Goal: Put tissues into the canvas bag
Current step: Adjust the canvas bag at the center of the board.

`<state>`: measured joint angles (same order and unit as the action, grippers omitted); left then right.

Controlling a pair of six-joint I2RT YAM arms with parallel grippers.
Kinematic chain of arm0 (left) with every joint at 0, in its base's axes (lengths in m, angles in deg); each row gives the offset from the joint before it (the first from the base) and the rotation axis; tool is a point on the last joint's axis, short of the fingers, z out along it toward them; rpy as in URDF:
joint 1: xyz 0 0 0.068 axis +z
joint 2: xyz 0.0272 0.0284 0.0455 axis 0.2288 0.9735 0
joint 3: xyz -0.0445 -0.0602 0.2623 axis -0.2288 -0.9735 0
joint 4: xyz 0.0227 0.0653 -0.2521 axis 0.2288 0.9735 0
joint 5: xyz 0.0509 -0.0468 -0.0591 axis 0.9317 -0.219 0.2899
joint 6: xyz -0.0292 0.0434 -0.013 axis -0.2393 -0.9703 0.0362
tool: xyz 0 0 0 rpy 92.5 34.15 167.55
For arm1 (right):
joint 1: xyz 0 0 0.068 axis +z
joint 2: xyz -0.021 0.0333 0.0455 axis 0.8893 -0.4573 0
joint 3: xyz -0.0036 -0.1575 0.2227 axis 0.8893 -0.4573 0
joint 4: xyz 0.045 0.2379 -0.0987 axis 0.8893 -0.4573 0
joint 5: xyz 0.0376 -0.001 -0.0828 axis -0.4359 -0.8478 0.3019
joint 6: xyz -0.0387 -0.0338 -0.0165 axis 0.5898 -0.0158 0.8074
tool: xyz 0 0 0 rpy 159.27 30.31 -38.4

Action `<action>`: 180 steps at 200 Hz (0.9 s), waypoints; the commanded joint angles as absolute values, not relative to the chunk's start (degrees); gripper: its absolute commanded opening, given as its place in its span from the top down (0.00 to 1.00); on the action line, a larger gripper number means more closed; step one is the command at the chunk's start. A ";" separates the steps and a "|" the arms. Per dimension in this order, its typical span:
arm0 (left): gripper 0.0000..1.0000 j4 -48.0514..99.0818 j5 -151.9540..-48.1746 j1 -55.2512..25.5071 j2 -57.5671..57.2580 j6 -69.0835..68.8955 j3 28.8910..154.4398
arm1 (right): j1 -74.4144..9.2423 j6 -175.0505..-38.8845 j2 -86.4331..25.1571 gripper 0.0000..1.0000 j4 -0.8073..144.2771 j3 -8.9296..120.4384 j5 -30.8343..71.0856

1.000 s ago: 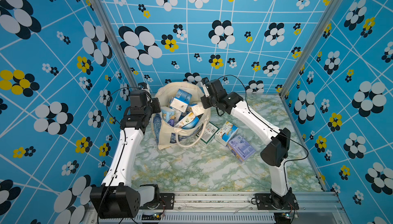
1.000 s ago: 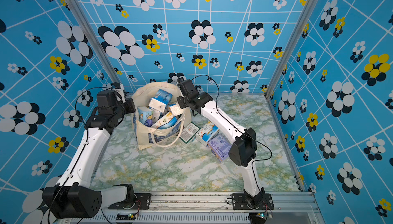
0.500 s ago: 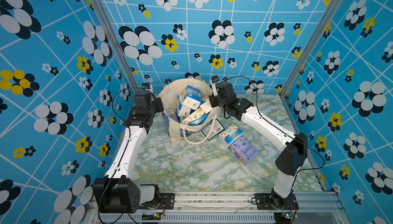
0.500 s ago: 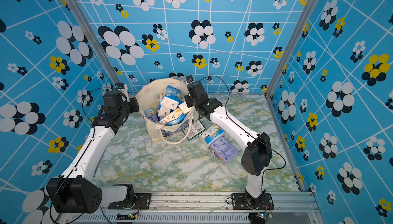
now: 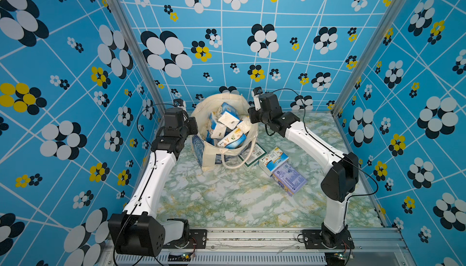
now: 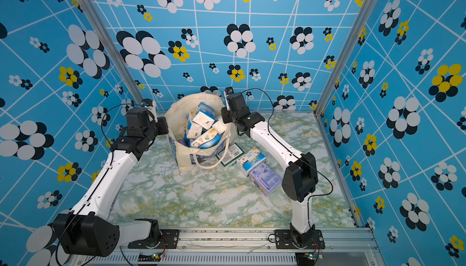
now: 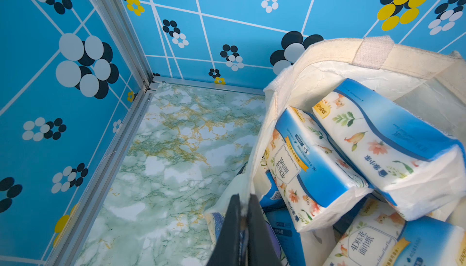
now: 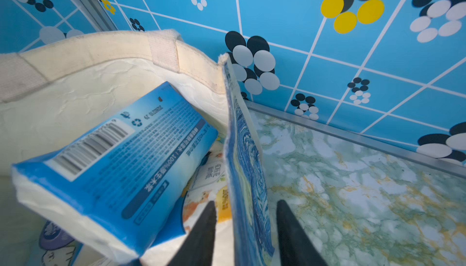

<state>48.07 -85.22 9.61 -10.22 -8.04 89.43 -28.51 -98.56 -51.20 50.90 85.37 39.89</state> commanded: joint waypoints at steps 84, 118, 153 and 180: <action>0.65 46.14 -83.75 12.59 -12.14 -8.61 88.95 | -37.85 -107.02 -25.02 0.07 40.02 63.56 37.49; 0.46 45.69 -84.05 12.60 -11.84 -8.87 89.82 | -39.44 -108.39 -22.81 0.07 38.83 57.70 36.98; 0.38 45.36 -84.14 12.52 -16.64 -9.40 88.89 | -40.45 -109.30 -23.40 0.06 36.77 54.89 37.14; 0.39 48.32 -85.06 10.36 -22.85 -10.62 88.17 | -40.66 -110.21 -23.93 0.05 36.30 52.40 37.06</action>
